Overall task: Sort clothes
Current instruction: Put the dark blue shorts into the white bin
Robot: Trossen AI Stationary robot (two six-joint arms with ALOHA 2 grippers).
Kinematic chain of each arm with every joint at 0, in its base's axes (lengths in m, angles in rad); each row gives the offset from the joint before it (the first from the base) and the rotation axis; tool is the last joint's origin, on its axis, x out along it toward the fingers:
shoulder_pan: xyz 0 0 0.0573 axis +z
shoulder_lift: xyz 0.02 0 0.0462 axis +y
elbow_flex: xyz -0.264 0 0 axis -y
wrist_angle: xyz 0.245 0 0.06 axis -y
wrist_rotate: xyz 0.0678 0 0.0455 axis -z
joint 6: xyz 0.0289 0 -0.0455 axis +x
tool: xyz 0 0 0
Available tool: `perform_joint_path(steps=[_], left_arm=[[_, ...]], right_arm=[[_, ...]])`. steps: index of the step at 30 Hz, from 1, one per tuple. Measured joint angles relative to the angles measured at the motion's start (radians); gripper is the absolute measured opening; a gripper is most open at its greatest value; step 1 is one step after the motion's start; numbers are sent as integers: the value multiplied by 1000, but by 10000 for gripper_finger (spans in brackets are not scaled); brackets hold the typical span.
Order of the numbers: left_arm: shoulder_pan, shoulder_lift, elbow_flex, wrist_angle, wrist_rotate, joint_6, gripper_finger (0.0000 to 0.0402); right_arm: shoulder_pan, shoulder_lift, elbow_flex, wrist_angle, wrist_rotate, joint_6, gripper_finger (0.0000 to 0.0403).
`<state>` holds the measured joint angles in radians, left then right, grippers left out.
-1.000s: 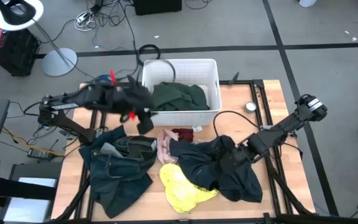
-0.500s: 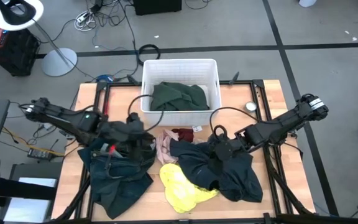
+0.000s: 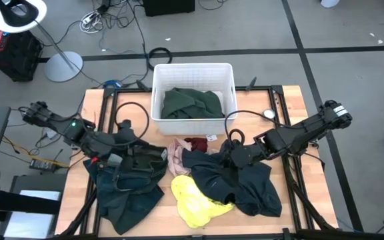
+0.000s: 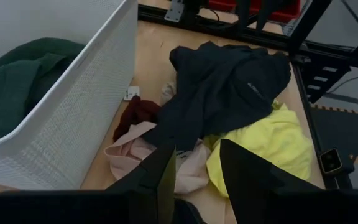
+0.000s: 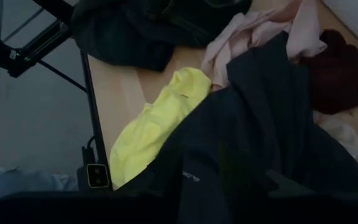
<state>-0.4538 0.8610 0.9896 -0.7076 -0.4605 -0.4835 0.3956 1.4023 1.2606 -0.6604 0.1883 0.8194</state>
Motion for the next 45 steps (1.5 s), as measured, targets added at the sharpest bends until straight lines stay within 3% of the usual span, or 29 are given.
perform_joint_path(steps=[9,19,28,37,42,45], left_arm=[[2,-86,-73,-16,-1,-5,131],[2,-71,-111,-43,17,-2,131],[2,-67,-111,19,58,-44,131],[2,-66,-111,43,83,-17,131],[2,-67,-111,66,68,16,131],[2,-67,-111,60,62,17,131]], right_arm=[[-43,39,40,34,-3,-69,85],[-86,71,40,-2,-18,-126,85],[-104,128,32,-211,-35,-108,133],[-81,233,32,-254,-132,-133,197],[-75,301,32,-264,-151,-125,207],[-79,338,32,-271,-182,-106,192]])
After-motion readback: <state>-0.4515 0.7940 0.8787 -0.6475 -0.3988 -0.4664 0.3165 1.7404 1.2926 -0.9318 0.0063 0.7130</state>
